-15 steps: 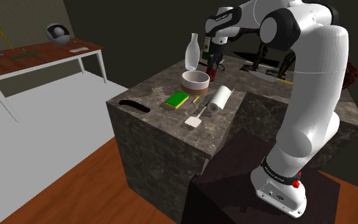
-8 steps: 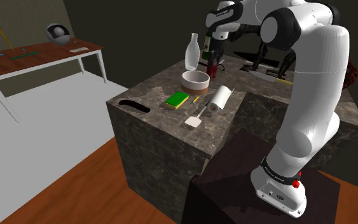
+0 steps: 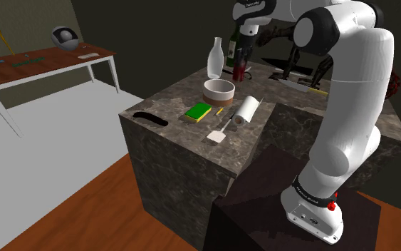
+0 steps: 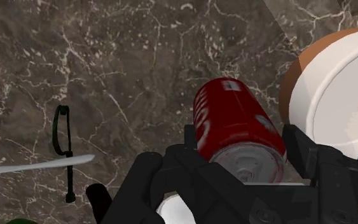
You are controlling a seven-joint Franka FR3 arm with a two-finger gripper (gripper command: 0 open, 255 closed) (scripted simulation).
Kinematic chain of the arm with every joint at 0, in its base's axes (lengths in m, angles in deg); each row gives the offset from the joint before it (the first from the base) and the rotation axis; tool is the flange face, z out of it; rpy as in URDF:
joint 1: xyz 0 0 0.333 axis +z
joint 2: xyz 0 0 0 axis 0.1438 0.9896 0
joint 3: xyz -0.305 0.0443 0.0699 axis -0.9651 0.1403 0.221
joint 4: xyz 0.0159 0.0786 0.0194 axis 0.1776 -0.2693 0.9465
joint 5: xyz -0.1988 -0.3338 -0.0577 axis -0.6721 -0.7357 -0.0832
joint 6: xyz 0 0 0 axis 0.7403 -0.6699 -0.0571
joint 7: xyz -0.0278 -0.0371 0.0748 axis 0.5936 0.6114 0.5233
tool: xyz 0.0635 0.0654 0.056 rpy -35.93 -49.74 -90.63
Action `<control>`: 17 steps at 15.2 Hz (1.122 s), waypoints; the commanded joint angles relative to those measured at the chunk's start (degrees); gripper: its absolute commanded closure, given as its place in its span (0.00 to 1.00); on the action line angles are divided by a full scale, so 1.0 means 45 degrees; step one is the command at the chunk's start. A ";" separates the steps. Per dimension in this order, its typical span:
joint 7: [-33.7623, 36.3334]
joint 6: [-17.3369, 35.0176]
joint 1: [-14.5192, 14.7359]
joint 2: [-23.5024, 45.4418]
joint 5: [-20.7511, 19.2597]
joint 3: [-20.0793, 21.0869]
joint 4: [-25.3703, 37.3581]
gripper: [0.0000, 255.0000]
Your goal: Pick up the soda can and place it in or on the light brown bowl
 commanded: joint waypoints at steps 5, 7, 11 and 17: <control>0.0040 -0.1017 -0.0064 0.0036 -0.0003 -0.0018 0.1060 1.00; 0.0043 -0.1380 -0.0101 0.0077 0.0007 -0.0024 0.1463 1.00; 0.0042 -0.2135 -0.0194 0.0211 0.0048 -0.0035 0.2351 1.00; 0.0297 -0.2873 -0.0051 0.0087 -0.0013 0.0005 0.2979 1.00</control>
